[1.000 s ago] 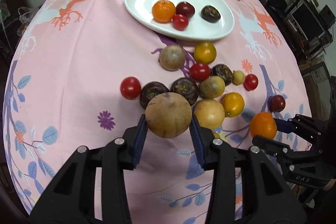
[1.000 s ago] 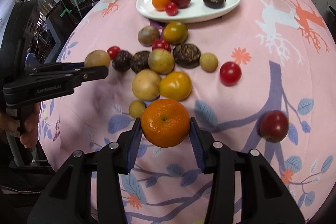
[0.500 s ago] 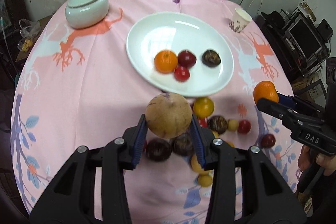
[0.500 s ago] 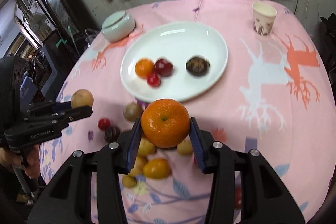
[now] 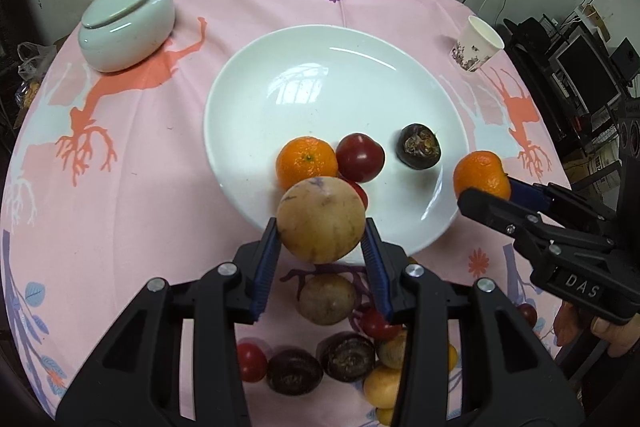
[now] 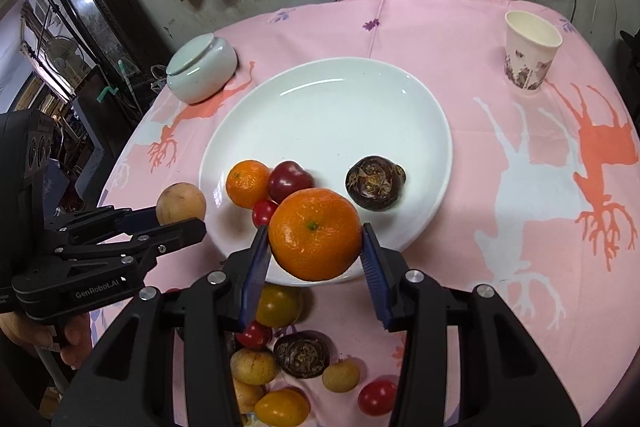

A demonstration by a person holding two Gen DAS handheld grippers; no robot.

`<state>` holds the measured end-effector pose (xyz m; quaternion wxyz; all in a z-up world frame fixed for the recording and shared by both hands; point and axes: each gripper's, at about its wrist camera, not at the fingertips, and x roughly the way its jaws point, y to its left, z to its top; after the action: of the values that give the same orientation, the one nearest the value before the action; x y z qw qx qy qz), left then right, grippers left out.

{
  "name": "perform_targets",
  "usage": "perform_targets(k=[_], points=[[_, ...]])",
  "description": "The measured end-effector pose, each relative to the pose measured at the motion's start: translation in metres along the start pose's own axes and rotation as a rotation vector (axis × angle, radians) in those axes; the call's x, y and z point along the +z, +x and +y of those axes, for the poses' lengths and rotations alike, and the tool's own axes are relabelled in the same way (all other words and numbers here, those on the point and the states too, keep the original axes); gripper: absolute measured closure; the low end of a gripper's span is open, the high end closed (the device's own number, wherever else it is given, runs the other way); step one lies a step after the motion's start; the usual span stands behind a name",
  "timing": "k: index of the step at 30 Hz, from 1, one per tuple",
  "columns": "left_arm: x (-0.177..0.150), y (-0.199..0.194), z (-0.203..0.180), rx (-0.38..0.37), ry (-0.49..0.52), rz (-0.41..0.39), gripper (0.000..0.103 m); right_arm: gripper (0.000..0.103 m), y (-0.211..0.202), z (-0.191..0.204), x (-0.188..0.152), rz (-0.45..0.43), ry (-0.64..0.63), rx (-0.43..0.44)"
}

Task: Organize fruits
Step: 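Carry a brown fruit in the left tool while the right tool carries an orange, then open both tools over the plate and withdraw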

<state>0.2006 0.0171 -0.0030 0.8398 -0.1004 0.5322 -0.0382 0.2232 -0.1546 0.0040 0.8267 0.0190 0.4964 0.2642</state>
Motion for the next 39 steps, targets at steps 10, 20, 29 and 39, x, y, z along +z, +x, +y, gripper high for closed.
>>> perform_targets(k=[10,20,29,39], points=[[0.006,0.033,0.000,0.004,-0.025,0.048,0.061,0.058,0.036,-0.007,0.001,0.063,0.021,-0.013],[0.010,0.023,0.003,0.025,-0.053,0.015,0.047,0.054,0.034,-0.012,0.003,0.049,0.064,-0.021],[-0.009,-0.019,0.019,0.021,-0.103,-0.034,0.033,0.049,-0.009,-0.017,-0.024,0.012,0.112,-0.004],[-0.076,-0.034,0.026,0.063,-0.109,0.042,0.027,0.033,-0.039,-0.017,-0.092,0.089,0.143,0.009]])
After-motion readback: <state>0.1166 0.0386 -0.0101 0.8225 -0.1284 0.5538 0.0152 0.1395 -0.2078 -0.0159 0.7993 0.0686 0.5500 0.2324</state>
